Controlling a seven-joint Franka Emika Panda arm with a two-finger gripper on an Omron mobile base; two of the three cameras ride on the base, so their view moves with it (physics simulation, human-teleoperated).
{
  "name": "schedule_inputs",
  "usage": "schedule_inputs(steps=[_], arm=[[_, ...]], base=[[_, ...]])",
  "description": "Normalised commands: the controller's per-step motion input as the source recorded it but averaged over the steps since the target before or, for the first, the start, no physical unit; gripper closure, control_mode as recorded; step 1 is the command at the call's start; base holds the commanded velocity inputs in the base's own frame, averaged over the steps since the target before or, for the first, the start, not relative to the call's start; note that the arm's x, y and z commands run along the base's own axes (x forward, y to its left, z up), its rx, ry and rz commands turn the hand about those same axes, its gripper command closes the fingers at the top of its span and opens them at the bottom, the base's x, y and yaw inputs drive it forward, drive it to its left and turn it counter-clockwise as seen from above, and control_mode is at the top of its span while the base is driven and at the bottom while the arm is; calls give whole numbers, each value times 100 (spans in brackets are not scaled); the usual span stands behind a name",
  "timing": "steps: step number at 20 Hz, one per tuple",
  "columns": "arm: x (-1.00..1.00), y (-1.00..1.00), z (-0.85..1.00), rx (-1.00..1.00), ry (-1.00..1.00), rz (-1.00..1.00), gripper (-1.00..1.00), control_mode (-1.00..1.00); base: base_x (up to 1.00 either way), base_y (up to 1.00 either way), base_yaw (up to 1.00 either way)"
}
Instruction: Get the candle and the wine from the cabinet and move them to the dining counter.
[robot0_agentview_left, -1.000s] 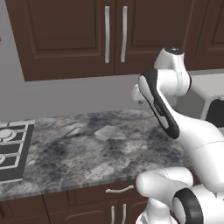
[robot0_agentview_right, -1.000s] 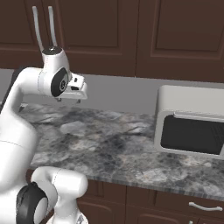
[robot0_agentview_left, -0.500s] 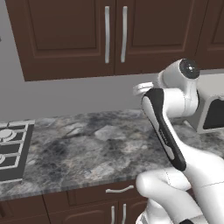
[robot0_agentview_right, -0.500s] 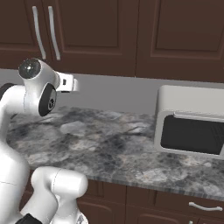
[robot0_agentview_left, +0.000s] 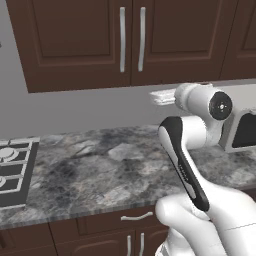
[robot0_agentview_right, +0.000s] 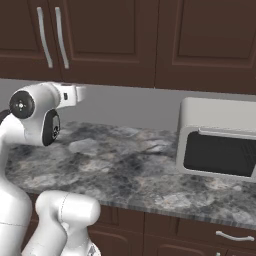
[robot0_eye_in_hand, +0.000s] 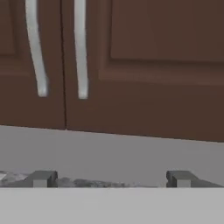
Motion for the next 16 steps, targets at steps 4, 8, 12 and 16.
schedule_inputs(steps=[4,8,12,16], arm=[[-5,8,48,0,-25,0,-100,-100],[-1,0,37,0,-22,0,-100,-100],[0,0,41,0,-18,0,-100,-100],[2,5,31,0,-8,1,-100,-100]], base=[[0,0,0],[0,0,0],[0,0,0],[0,0,0]])
